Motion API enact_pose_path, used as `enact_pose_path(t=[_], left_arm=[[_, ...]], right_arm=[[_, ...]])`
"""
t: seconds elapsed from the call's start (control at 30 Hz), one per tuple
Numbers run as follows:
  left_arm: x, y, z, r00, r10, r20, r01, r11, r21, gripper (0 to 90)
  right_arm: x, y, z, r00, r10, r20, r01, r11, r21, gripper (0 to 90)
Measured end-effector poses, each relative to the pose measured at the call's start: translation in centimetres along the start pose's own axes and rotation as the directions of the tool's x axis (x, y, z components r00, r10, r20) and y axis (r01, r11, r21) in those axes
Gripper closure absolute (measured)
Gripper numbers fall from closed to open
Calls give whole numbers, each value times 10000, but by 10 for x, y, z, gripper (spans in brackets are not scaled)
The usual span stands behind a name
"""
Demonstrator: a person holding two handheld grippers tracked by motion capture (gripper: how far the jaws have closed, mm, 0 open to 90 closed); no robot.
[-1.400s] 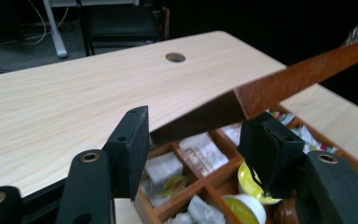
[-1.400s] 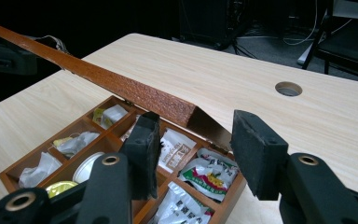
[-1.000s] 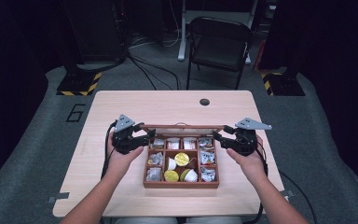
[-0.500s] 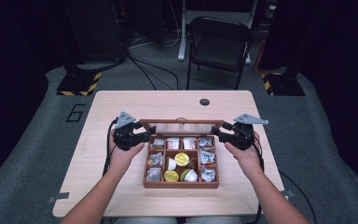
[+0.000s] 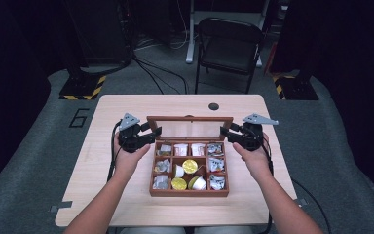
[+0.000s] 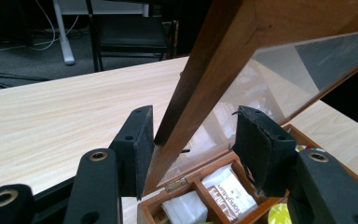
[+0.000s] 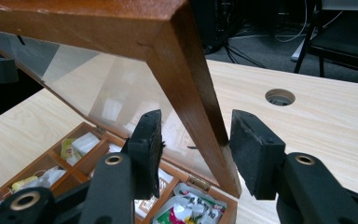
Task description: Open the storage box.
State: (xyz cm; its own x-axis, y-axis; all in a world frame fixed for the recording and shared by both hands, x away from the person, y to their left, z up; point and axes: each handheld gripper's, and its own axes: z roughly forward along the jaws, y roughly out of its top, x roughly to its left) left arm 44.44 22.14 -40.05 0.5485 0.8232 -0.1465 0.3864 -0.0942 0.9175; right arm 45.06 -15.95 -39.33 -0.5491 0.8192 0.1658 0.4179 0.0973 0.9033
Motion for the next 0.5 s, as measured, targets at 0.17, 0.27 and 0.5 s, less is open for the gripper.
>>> enact_pose_path(t=[0.17,0.27,0.5], left_arm=[[4,-1,8,10000,-71,-12,71,9999,71,461],[5,-2,12,10000,-12,-64,13,9999,164,445],[9,-6,22,9999,-145,-91,147,9997,188,439]], right_arm=[[-3,3,4,10000,70,9,-70,10000,-26,537],[-3,6,6,9999,93,98,-93,10000,-26,535],[-3,11,10,9996,205,187,-202,9997,-154,531]])
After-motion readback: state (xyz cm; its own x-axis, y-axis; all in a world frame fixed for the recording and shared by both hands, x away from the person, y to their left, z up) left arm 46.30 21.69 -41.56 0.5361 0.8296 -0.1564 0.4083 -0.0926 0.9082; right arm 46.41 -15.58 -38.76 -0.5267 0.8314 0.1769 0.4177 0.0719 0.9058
